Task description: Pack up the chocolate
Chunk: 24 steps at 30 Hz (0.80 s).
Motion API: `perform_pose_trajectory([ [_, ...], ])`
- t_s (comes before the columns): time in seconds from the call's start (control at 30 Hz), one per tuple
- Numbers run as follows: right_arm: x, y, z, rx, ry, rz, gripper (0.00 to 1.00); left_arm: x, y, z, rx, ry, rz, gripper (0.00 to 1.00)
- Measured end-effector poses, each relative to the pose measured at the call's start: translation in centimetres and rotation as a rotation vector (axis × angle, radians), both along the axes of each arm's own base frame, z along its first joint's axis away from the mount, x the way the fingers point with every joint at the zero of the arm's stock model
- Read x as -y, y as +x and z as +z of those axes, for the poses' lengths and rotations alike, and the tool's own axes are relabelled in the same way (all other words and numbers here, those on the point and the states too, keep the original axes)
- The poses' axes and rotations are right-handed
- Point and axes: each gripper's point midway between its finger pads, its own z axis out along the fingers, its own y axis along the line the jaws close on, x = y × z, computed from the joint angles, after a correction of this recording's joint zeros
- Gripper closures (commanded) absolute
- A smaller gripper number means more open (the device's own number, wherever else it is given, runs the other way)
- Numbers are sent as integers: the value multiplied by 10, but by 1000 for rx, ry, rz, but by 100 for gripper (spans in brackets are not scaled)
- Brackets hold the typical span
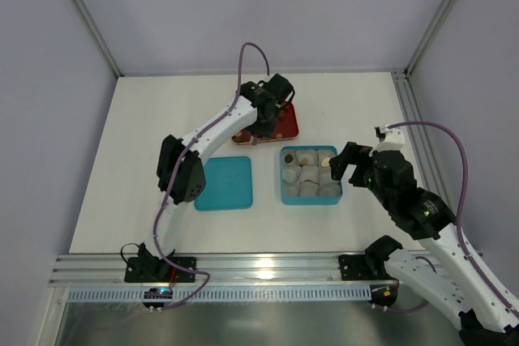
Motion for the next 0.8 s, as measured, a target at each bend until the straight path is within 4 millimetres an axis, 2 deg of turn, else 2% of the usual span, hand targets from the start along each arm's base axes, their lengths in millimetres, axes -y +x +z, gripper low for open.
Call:
perform_pose_trajectory([
  [0.33, 0, 0, 0, 0, 0, 0, 0, 0, -2, -8, -18, 6, -3, 62],
  [0.8, 0, 0, 0, 0, 0, 0, 0, -1, -3, -10, -22, 9, -3, 62],
])
